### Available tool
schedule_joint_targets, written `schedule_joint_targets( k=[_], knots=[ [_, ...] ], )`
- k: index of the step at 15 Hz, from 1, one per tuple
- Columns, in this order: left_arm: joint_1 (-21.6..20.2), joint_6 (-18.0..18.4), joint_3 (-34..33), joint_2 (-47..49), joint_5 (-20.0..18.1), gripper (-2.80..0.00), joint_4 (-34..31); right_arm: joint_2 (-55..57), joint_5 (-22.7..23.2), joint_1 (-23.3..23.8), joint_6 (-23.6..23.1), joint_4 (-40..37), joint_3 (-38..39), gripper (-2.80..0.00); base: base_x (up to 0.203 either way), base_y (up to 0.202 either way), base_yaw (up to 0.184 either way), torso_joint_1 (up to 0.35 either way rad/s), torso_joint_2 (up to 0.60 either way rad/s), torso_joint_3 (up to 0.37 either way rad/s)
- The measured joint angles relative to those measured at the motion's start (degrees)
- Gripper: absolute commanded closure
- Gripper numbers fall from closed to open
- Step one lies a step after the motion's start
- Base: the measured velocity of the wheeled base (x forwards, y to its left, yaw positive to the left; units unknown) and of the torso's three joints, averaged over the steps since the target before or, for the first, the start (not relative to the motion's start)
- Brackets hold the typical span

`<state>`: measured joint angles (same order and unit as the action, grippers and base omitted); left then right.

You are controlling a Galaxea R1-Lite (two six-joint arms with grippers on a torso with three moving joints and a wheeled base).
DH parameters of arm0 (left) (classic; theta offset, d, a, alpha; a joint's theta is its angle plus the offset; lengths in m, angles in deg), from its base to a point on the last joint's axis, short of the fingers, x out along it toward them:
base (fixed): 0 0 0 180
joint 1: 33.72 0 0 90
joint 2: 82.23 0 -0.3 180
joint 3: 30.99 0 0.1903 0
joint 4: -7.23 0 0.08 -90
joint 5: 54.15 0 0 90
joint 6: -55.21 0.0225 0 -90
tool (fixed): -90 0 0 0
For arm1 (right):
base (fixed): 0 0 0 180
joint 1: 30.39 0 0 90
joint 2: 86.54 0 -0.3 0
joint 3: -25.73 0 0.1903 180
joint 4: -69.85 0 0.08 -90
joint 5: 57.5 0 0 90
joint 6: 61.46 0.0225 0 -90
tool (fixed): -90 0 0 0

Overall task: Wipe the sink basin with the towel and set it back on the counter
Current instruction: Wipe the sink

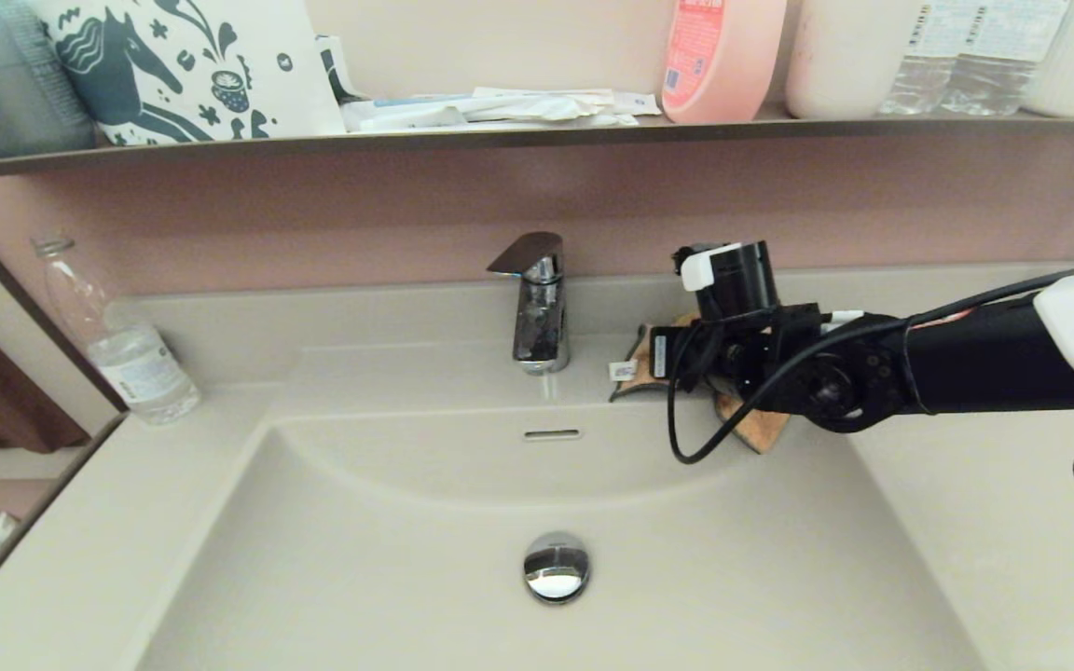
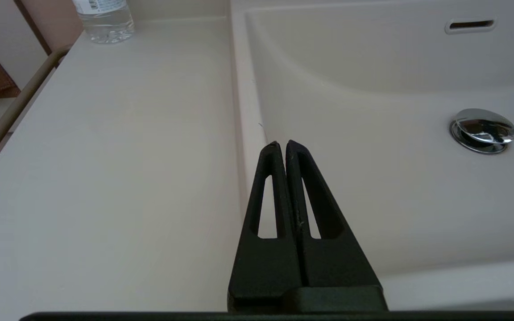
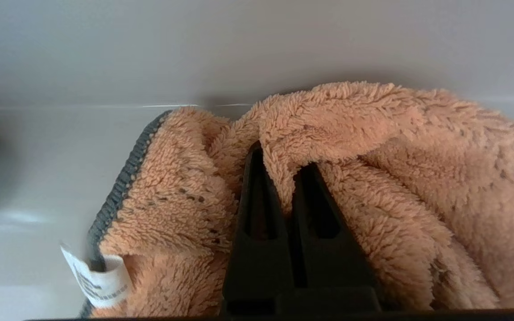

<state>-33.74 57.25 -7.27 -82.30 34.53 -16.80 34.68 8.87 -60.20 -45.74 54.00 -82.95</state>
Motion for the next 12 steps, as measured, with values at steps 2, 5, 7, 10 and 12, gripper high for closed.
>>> schedule_joint_targets(
  k=[2,5,7,10,12],
  knots=[
    [0.0,0.0,0.0,0.0,0.0,0.00,0.0,-2.2,0.0,2.9,-0.4,0.0,3.5,0.00,0.000,0.000,0.000,0.000,0.00,0.000],
    [0.0,0.0,0.0,0.0,0.0,0.00,0.0,-5.3,0.5,5.9,-0.5,-0.1,7.1,0.00,0.000,0.000,0.000,0.000,0.00,0.000],
    [0.0,0.0,0.0,0.0,0.0,0.00,0.0,-7.2,0.6,8.1,-1.0,-0.7,8.5,0.00,0.000,0.000,0.000,0.000,0.00,0.000],
    [0.0,0.0,0.0,0.0,0.0,0.00,0.0,-9.0,0.8,10.0,-1.6,-0.9,9.6,0.00,0.000,0.000,0.000,0.000,0.00,0.000],
    [0.0,0.0,0.0,0.0,0.0,0.00,0.0,-9.7,1.7,11.1,-2.1,-0.8,10.0,0.00,0.000,0.000,0.000,0.000,0.00,0.000]
  ],
)
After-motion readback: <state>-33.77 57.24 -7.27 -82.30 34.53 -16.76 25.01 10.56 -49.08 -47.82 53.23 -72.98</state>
